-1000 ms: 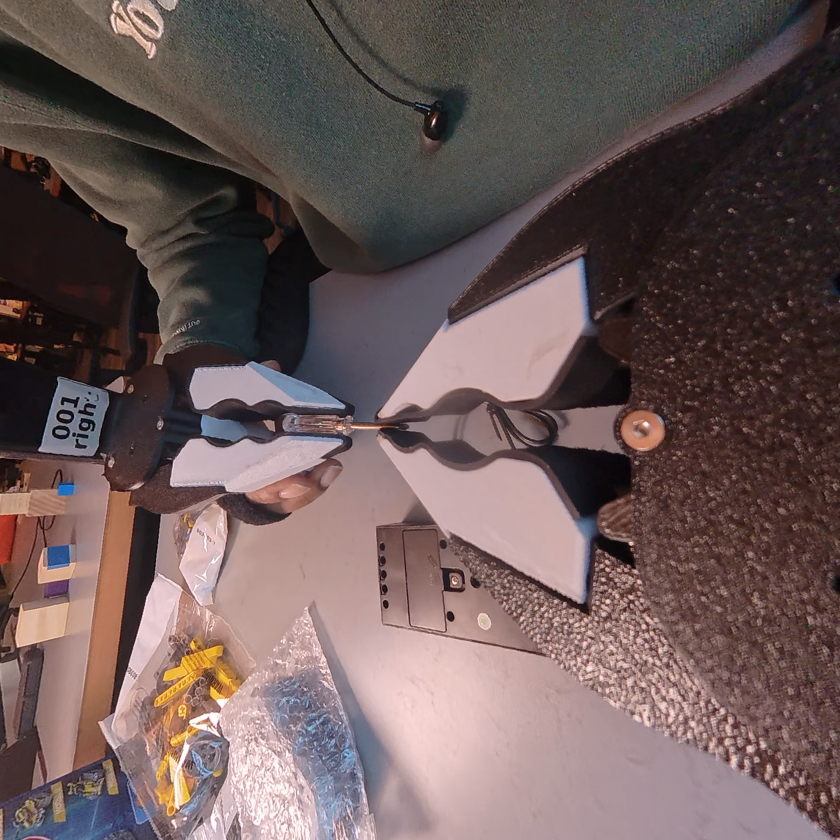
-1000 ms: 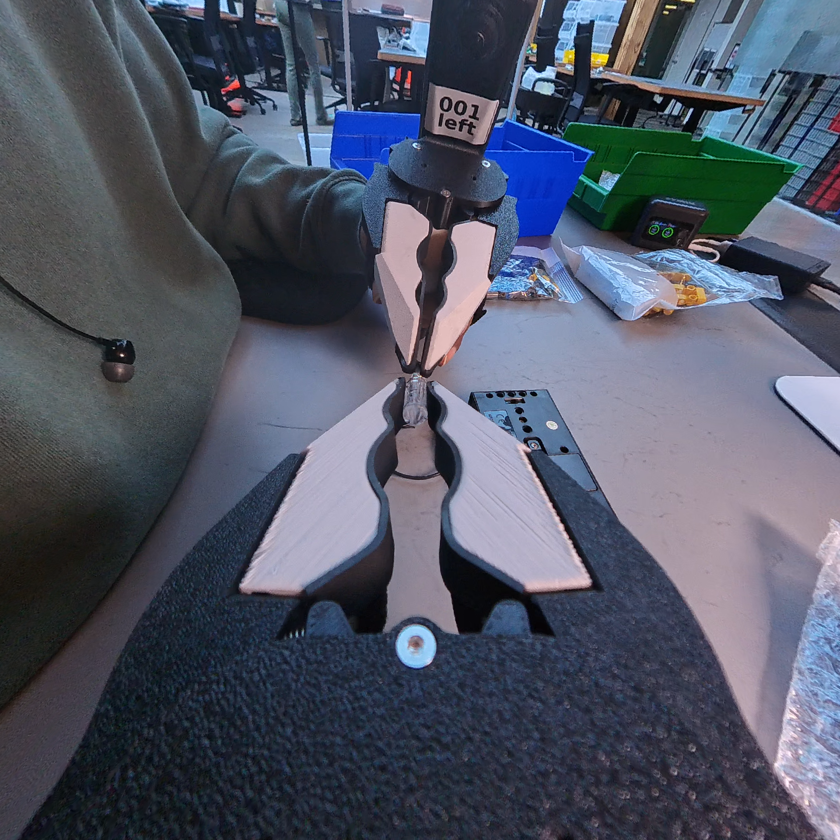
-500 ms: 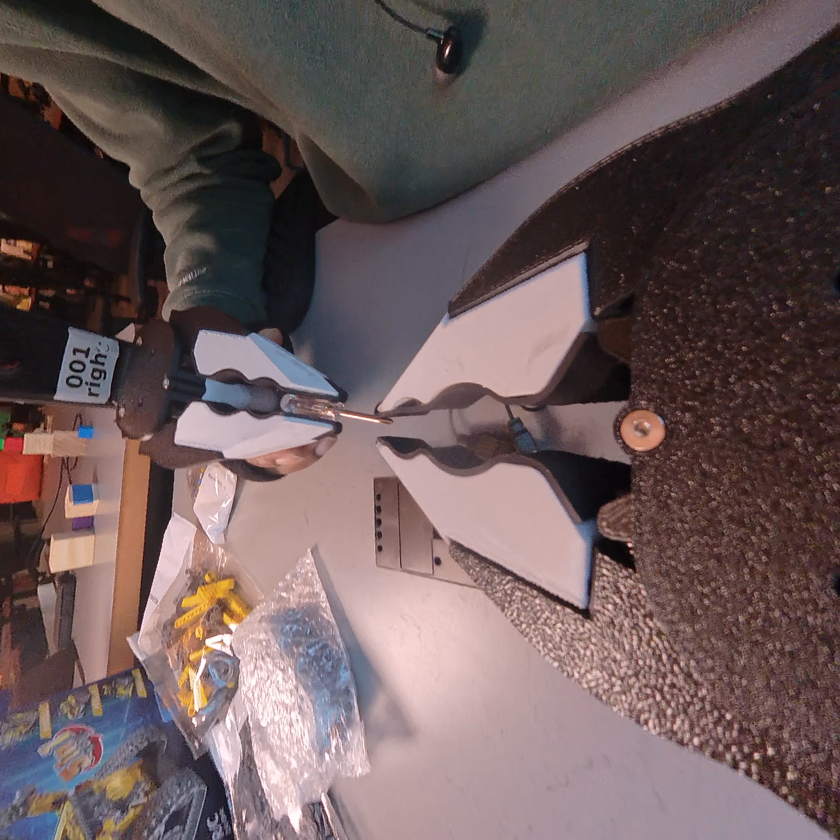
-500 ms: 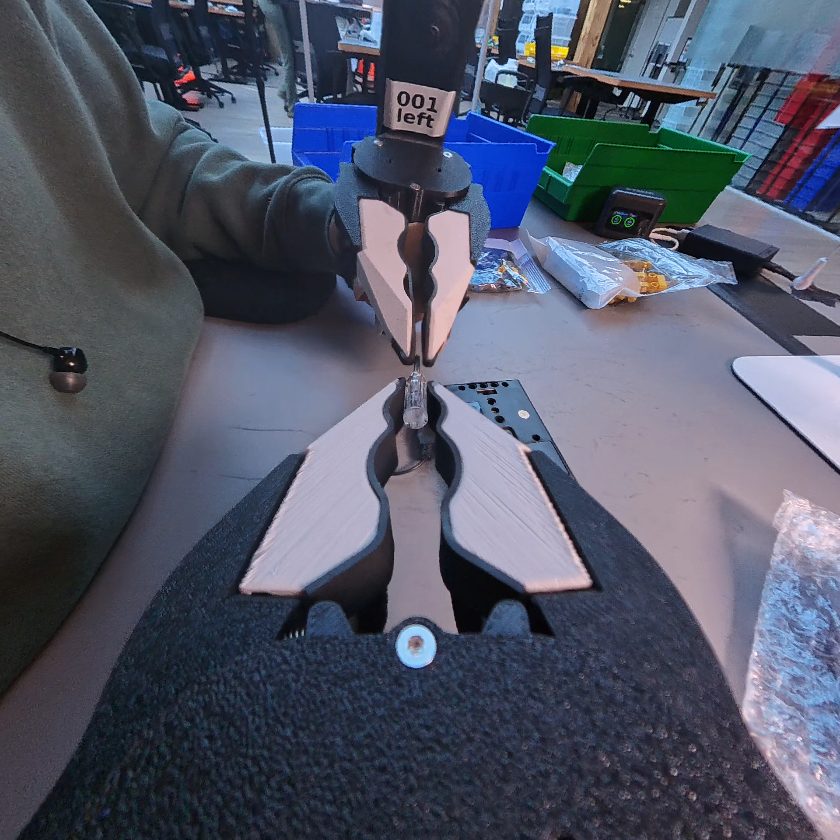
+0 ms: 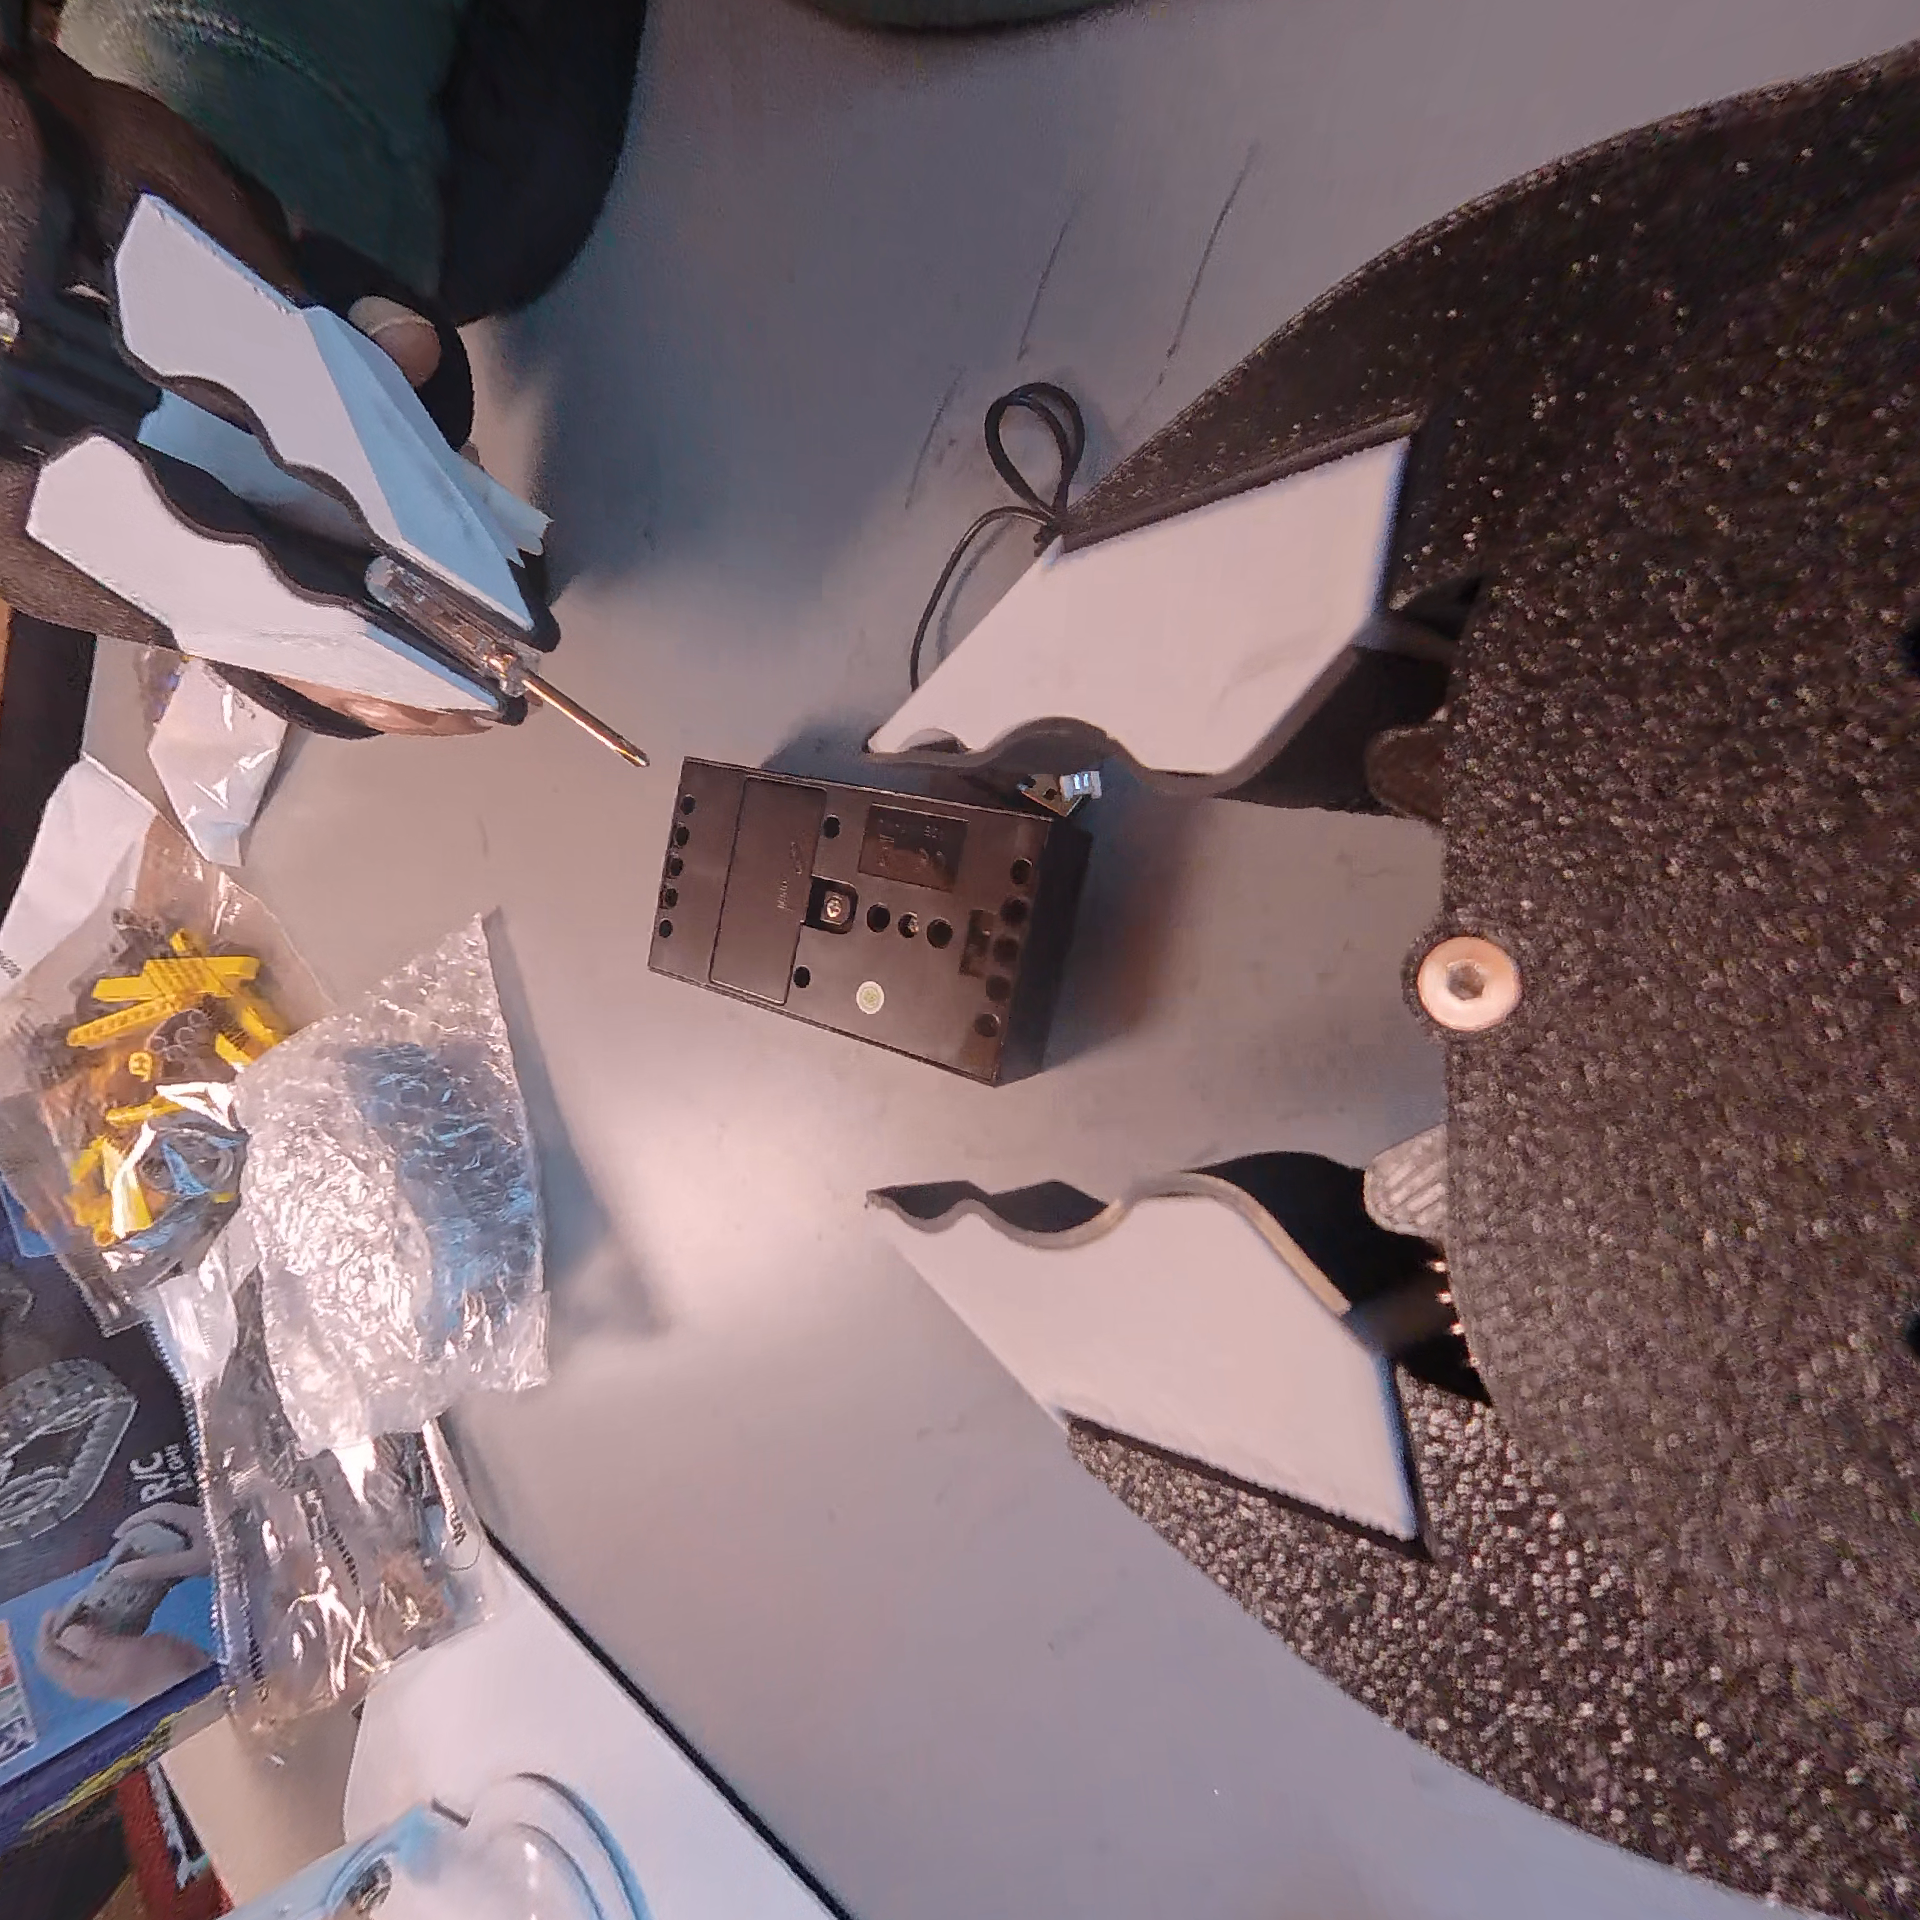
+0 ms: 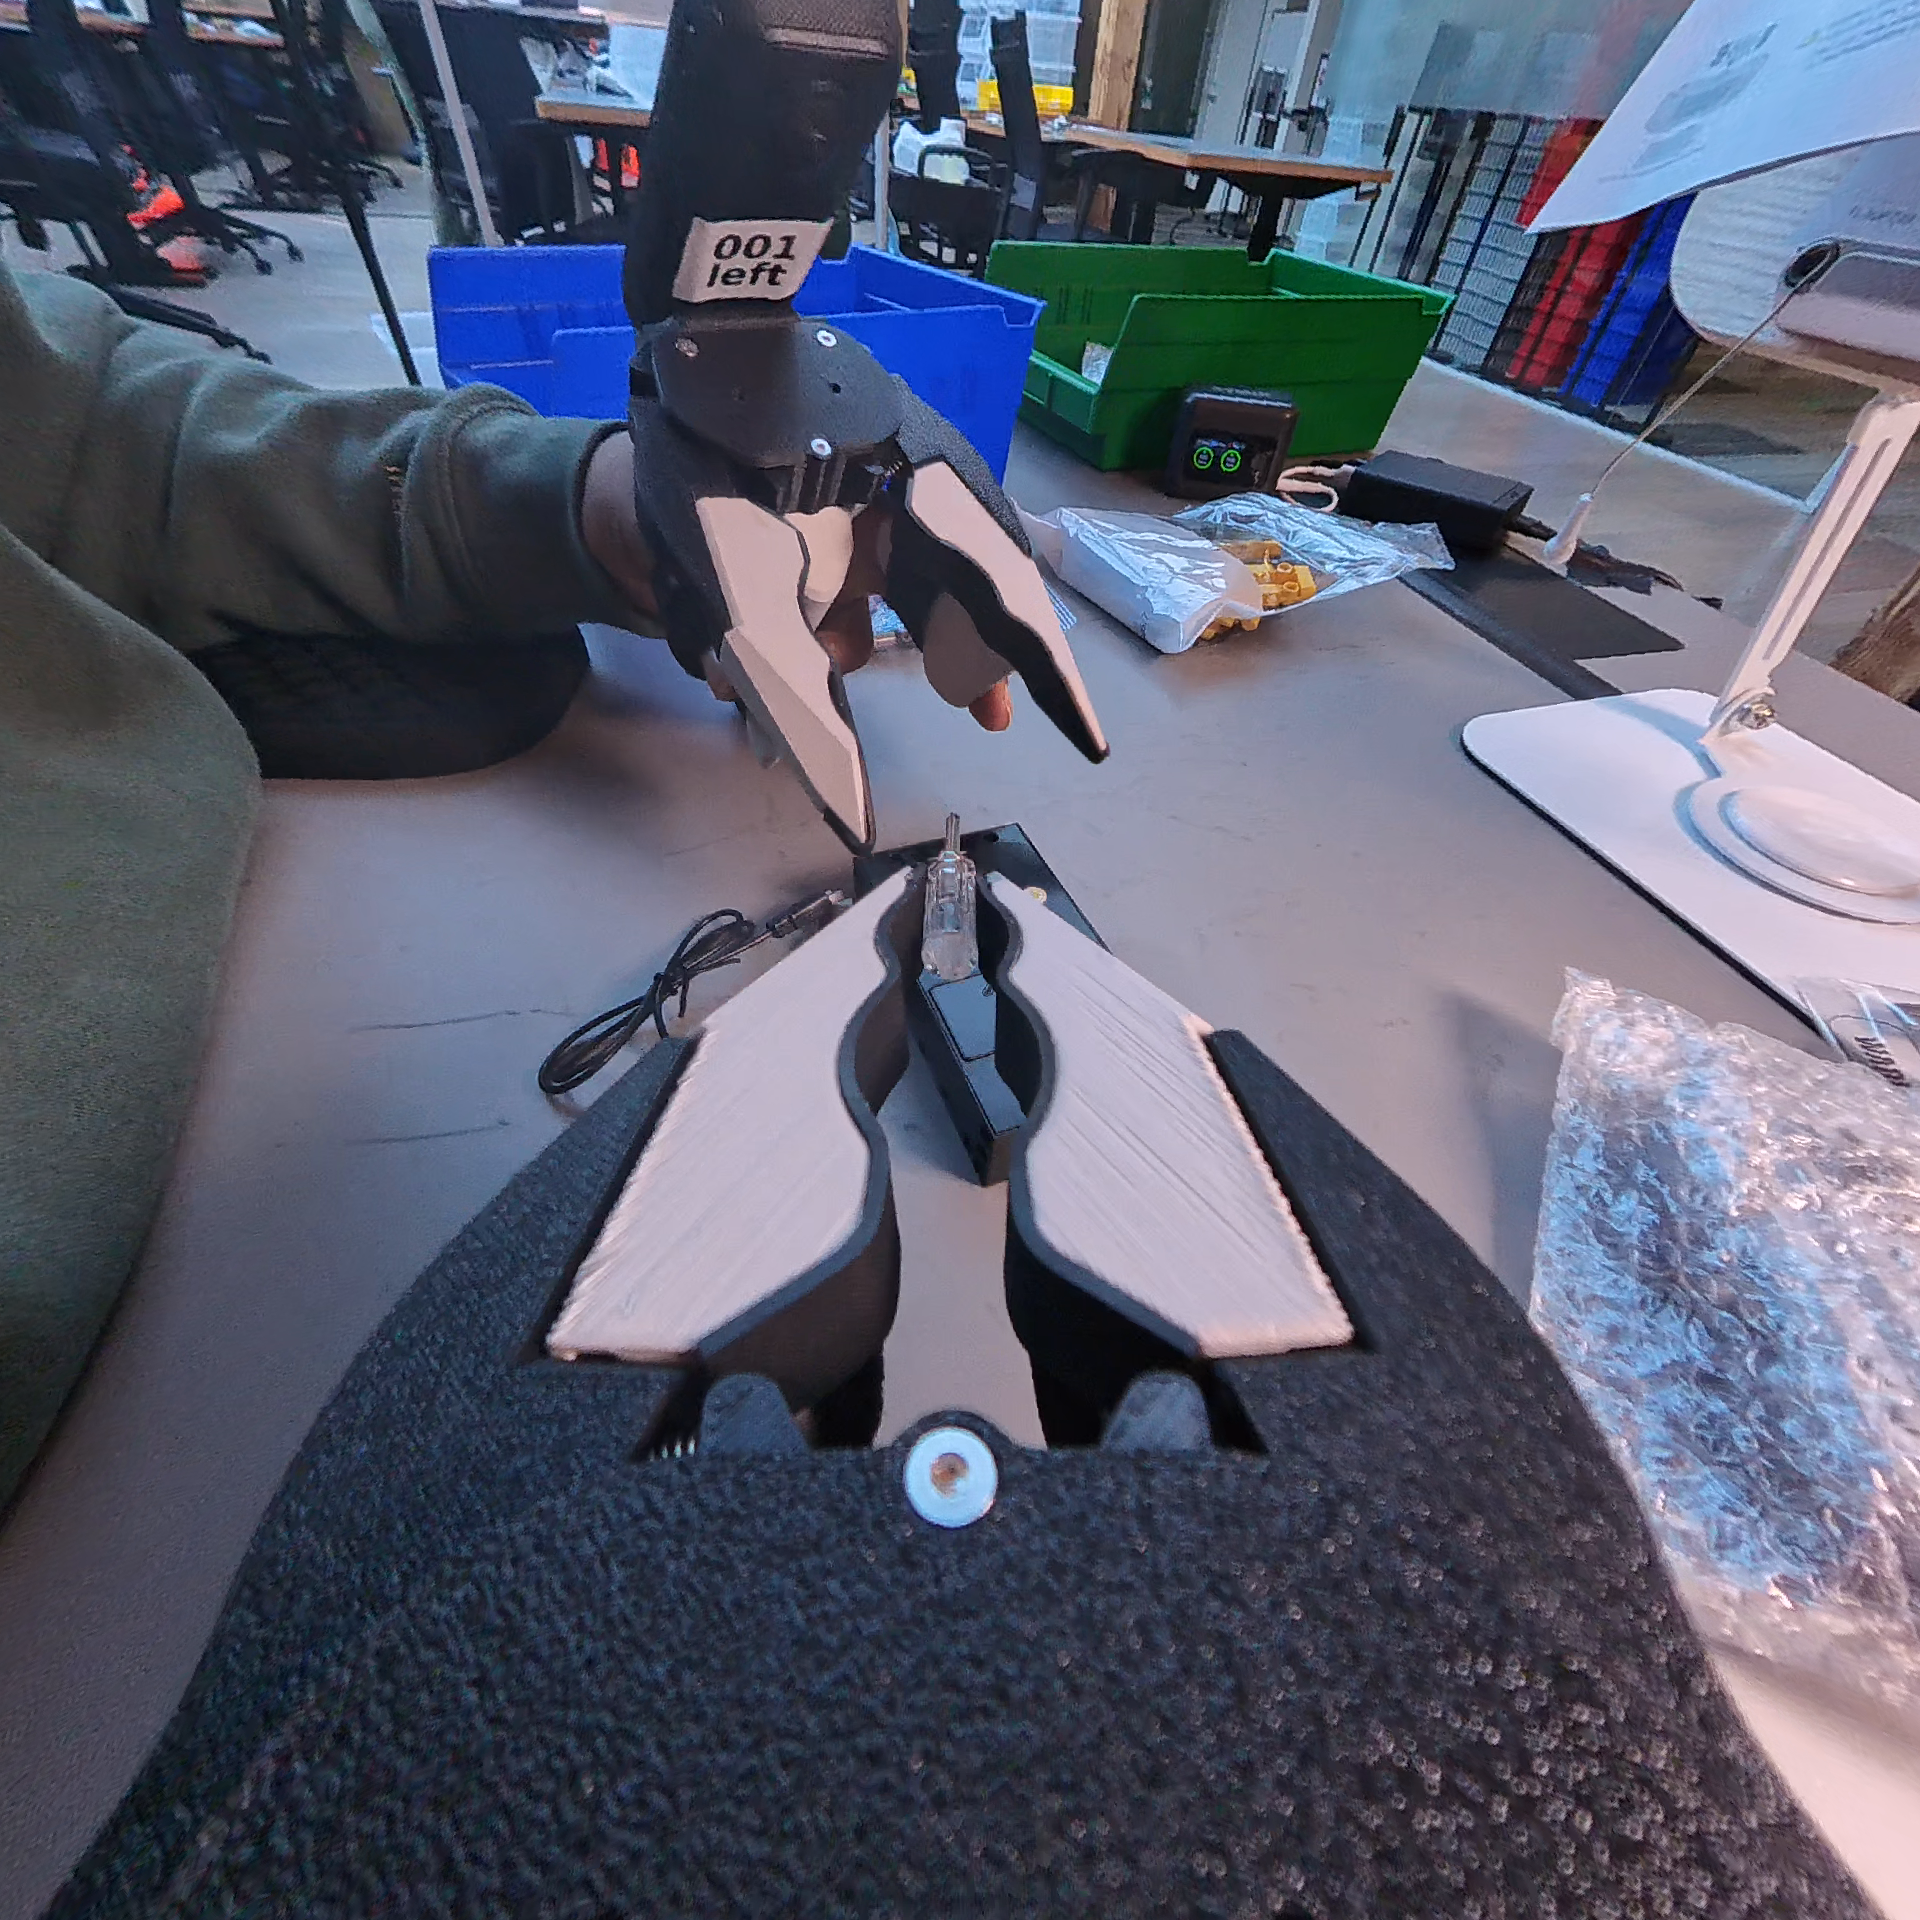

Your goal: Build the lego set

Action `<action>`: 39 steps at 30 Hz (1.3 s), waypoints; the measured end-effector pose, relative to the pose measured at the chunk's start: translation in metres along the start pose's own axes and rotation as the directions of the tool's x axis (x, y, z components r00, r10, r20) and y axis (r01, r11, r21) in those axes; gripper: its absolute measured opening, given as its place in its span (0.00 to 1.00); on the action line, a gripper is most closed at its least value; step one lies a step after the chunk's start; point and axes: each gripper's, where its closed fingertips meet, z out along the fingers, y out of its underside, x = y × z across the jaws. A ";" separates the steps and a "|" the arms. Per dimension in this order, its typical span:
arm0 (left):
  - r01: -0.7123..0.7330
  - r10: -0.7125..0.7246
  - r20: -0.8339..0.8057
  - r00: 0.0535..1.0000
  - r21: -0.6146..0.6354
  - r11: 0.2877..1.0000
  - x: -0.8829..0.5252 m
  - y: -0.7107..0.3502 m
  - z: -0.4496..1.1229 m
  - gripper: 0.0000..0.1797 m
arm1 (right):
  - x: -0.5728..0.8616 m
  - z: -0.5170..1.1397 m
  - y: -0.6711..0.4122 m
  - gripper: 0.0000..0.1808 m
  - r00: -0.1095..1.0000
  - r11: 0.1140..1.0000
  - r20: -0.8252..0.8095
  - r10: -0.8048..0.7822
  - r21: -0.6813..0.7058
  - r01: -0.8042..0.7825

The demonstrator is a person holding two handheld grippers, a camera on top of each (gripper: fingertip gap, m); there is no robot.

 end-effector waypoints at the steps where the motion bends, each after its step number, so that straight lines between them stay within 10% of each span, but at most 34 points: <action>1: -0.004 0.004 0.001 1.000 -0.024 1.000 0.000 0.003 0.003 0.44 | 0.000 0.001 0.001 0.04 1.000 1.000 -0.002 0.001 -0.005 -0.001; 10: -0.140 0.146 0.005 0.989 -0.246 0.959 0.008 0.029 0.028 0.35 | 0.001 0.001 0.005 0.04 1.000 1.000 -0.003 0.002 -0.022 -0.002; 39: -0.180 0.167 -0.086 0.982 -0.189 0.965 0.040 0.024 0.023 0.33 | 0.000 0.001 0.037 0.04 0.997 0.960 0.070 -0.043 -0.274 0.061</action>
